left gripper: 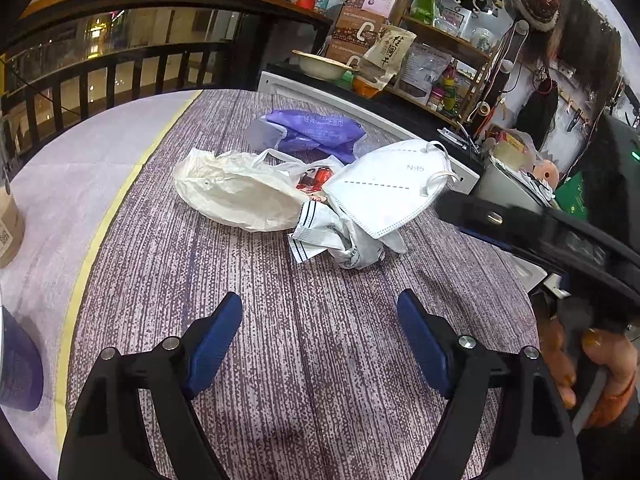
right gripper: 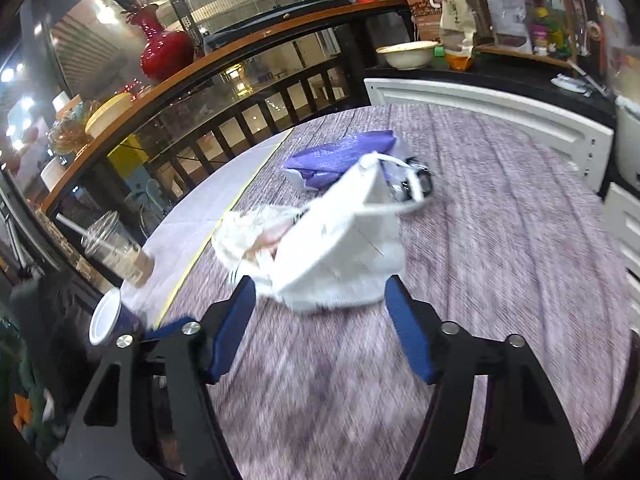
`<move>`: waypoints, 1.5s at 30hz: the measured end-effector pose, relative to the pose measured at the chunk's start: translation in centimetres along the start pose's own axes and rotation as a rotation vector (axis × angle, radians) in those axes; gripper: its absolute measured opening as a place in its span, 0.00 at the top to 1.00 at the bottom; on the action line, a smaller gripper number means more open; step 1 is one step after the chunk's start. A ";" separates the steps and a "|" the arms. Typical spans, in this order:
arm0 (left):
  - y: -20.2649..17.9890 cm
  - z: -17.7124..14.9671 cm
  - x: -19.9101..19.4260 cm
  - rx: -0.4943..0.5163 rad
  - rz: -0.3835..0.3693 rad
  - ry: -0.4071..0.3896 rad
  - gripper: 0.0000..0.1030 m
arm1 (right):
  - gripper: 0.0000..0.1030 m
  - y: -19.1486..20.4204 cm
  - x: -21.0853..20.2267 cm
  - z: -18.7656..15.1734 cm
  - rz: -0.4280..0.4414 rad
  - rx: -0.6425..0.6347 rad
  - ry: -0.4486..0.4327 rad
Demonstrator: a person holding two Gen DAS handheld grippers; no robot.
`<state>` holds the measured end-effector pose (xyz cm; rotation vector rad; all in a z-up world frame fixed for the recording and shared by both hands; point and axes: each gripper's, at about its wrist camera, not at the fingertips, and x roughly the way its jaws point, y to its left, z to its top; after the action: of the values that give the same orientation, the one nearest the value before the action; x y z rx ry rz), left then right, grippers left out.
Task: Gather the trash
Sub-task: 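Move both tools back to the table and grasp the white mask with the right tool, then carry the white mask with the right tool while the left tool carries a striped wrapper to the bin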
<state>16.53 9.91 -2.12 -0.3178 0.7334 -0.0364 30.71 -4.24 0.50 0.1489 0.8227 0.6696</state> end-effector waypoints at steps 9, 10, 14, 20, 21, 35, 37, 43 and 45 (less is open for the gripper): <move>0.3 1.7 2.4 -0.049 -0.043 0.028 0.30 | 0.91 -1.2 2.9 1.6 0.074 0.074 0.023; 0.4 1.9 2.9 -0.061 -0.055 0.036 0.31 | 0.93 -1.2 2.4 1.6 0.070 0.065 0.011; 0.2 2.5 4.2 -0.080 -0.084 0.049 0.32 | 0.96 -1.1 -0.9 1.3 0.033 -0.002 -0.049; -1.1 2.7 5.0 -0.037 -0.074 0.037 0.50 | 0.96 -2.3 -4.8 0.1 -0.026 -0.032 -0.075; -1.3 2.7 5.1 -0.028 -0.066 0.039 0.53 | 0.96 -2.6 -5.2 -0.2 -0.034 -0.031 -0.076; -3.4 1.5 3.5 0.074 -0.005 -0.013 0.79 | 0.96 -6.7 -11.5 -4.4 -0.124 0.013 -0.139; -3.6 1.3 2.9 0.070 -0.009 -0.022 0.79 | 0.96 -7.0 -12.3 -4.9 -0.138 0.013 -0.148; -5.2 0.7 1.1 0.069 -0.051 -0.039 0.79 | 0.96 -8.4 -15.0 -6.8 -0.192 0.013 -0.178; -6.2 0.3 0.8 0.073 -0.071 -0.039 0.79 | 0.96 -9.0 -16.1 -7.6 -0.210 0.026 -0.191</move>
<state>17.82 4.02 -0.55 -0.2744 0.6799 -0.1233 21.80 -22.08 2.08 0.1452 0.6532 0.4393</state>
